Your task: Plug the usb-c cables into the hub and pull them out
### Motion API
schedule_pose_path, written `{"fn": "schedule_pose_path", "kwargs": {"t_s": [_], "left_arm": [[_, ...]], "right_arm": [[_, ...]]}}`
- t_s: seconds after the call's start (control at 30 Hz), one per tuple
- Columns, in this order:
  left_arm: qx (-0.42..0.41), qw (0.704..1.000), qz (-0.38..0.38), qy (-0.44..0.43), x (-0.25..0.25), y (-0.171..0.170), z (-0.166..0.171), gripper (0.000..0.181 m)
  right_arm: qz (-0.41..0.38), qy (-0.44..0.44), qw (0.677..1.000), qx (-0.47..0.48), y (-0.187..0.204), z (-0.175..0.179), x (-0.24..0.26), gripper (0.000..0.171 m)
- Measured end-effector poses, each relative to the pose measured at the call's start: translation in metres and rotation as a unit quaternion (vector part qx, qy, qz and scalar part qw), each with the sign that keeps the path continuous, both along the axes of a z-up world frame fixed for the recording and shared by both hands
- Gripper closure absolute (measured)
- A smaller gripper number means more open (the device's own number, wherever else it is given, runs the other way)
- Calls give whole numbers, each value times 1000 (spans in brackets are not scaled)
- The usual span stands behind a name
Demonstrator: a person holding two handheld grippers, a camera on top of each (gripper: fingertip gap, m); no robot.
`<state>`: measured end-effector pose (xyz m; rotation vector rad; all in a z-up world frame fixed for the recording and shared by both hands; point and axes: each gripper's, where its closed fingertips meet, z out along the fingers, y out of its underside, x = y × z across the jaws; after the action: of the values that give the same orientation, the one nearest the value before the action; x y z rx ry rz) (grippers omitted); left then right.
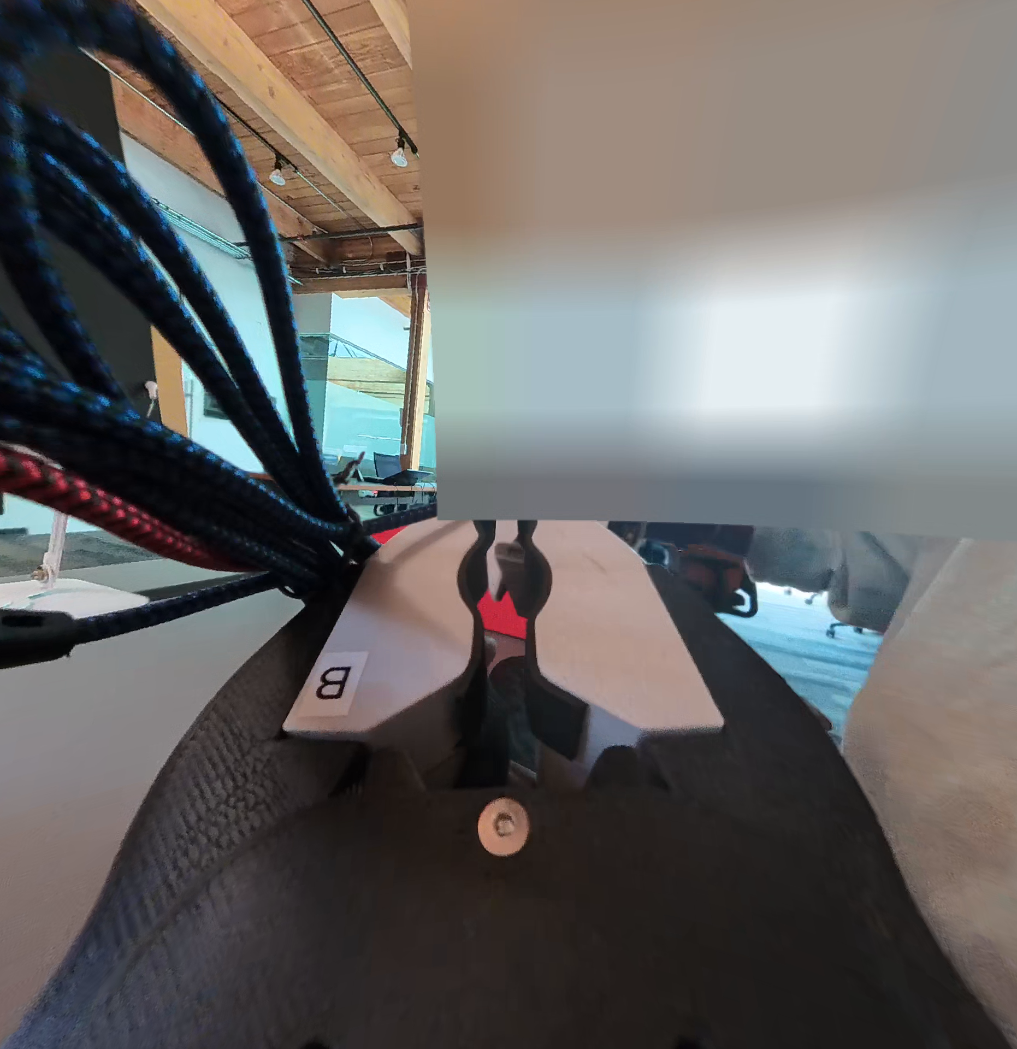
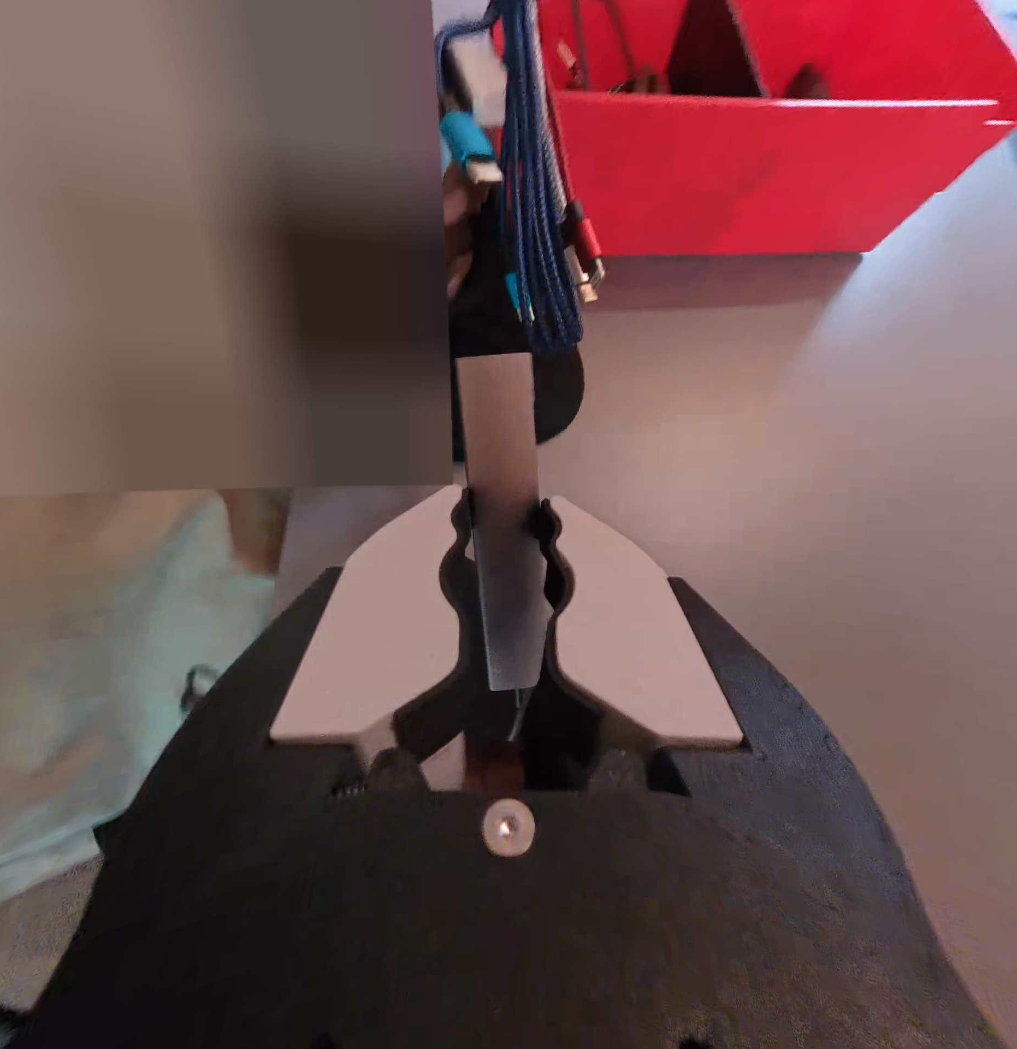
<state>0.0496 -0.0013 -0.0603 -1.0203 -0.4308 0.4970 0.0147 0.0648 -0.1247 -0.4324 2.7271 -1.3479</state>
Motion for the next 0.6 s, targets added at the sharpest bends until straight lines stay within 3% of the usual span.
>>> {"fn": "schedule_pose_path", "kwargs": {"t_s": [0.03,0.2,0.4,0.6], "left_arm": [[-10,1000,5,0,-1,1,-1,175],[-42,999,-11,-2,1,14,-9,174],[-157,986,-51,25,13,32,-21,174],[-191,978,-71,39,18,33,-17,174]], "right_arm": [[-13,-9,1000,-16,2,2,2,148],[-35,-32,998,-49,4,11,15,149],[15,42,998,47,11,2,25,148],[64,76,991,92,13,-2,22,148]]}}
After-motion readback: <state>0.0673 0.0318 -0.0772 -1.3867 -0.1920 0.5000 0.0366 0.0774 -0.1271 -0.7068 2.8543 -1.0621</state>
